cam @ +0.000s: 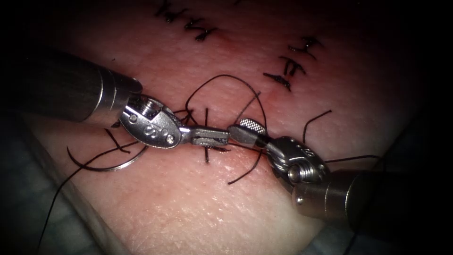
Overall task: Wound Closure
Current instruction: Loop the suture two times around the right gripper counter clockwise
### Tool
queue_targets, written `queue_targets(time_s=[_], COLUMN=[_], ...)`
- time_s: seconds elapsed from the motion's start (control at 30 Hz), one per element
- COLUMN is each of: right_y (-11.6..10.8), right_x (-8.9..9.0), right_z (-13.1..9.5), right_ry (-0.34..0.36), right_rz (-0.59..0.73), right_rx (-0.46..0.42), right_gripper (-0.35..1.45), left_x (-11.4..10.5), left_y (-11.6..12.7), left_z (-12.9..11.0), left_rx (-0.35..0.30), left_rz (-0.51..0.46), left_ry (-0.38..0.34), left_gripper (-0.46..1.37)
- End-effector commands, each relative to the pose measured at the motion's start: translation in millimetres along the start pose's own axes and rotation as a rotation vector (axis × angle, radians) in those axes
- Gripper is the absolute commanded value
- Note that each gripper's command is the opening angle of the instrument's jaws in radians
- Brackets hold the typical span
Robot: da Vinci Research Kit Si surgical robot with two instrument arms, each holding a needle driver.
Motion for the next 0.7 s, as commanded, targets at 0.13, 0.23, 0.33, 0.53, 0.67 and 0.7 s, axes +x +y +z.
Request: queue_targets(time_s=[0.13, 0.23, 0.33, 0.53, 0.67, 0.7], right_y=[-1.4, -3.2, -4.6, -8.2, -9.6, -9.7], right_x=[-0.2, -0.2, 0.0, -1.0, -1.7, -1.8], right_z=[-1.8, -3.8, -5.2, -8.3, -8.7, -8.7], right_ry=[-0.003, 0.002, 0.015, 0.000, 0.001, 0.000], right_rz=[-0.011, -0.022, -0.021, -0.077, -0.209, -0.215], right_rx=[0.023, 0.052, 0.079, 0.205, 0.249, 0.256], right_gripper=[0.58, 0.52, 0.50, 0.13, 0.29, 0.30], left_x=[-0.1, -0.6, -1.0, -1.2, -0.6, -0.5], left_y=[-0.4, -0.7, -0.9, -1.7, -2.4, -2.5], left_z=[-1.7, -3.3, -4.1, -4.7, -4.7, -4.7], left_rx=[0.004, 0.012, 0.015, 0.024, 0.022, 0.021], left_rz=[-0.003, -0.003, -0.003, -0.008, -0.015, -0.016], left_ry=[-0.014, -0.032, -0.040, -0.059, -0.064, -0.065], left_gripper=[-0.35, -0.35, -0.35, -0.35, -0.35, -0.35])
